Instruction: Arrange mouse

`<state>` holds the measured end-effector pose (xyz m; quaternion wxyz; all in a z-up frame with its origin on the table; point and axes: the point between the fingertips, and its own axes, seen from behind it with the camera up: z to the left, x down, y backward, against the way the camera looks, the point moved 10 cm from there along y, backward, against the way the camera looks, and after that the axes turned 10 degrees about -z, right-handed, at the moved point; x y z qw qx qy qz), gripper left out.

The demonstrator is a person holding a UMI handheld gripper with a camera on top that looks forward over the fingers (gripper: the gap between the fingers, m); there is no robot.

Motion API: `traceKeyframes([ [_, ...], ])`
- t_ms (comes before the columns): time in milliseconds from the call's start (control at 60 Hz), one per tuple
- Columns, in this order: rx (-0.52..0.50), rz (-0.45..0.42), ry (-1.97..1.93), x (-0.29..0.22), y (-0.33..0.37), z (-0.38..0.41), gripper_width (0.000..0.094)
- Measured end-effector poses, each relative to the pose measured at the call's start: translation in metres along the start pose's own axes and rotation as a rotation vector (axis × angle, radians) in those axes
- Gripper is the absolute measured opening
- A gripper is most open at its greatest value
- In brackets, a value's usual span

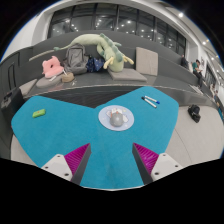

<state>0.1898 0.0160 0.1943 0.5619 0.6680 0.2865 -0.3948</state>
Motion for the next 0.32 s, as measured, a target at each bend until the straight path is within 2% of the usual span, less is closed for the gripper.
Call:
traceKeyframes([
  [317, -0.006, 0.000, 0.034, 0.014, -0.001, 0.002, 0.0848],
])
